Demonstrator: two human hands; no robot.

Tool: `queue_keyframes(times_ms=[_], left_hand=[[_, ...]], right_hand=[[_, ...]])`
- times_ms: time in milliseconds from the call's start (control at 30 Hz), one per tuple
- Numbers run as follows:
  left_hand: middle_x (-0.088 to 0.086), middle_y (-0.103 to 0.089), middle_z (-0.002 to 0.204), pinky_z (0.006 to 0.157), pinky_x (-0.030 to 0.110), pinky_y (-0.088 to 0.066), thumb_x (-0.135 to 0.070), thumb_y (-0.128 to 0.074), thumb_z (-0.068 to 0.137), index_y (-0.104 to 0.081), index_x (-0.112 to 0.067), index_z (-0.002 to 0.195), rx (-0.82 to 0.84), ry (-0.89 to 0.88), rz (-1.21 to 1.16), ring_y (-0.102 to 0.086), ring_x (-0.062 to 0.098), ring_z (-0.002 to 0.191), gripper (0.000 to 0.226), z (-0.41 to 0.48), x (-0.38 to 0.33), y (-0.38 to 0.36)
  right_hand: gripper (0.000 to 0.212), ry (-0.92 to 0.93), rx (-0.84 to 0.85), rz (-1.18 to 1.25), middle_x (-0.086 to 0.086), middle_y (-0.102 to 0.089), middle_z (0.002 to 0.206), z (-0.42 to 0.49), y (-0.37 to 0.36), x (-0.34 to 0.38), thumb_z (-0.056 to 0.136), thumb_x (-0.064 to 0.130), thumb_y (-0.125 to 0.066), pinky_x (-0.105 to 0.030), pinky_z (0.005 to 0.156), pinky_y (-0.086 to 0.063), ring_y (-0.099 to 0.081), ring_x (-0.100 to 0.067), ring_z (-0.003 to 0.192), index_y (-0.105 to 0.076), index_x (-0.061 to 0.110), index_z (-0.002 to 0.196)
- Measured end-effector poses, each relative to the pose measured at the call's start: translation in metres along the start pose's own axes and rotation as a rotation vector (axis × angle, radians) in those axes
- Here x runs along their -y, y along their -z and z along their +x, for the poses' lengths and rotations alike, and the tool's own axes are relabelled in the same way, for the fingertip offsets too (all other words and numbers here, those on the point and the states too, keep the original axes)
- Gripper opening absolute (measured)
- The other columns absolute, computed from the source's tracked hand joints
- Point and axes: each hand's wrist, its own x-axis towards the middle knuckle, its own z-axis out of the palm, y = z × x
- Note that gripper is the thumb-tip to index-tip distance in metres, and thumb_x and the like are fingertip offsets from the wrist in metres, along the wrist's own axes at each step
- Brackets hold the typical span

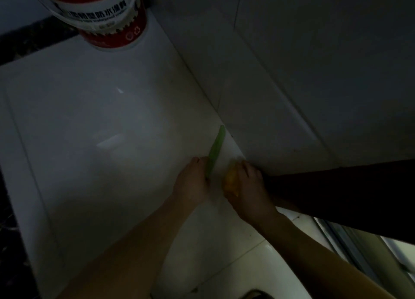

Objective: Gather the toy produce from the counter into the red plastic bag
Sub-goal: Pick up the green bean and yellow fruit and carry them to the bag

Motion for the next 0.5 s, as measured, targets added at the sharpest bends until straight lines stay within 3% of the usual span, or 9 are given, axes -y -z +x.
queue_keyframes(times_ms=[500], left_hand=[[0.011,-0.056,0.111,0.077,0.043,-0.052,-0.014,-0.06,0.076,-0.055,-0.015,0.124,-0.106,0.012,0.0,-0.06,0.036,0.093,0.048,-0.018,0.006,0.04]], right_hand=[[0.083,0.054,-0.031,-0.026,-0.012,-0.041,0.137,-0.005,0.024,0.024,0.069,0.035,-0.075,-0.03,0.104,-0.029,-0.039,-0.029,0.12,-0.038,0.004,0.137]])
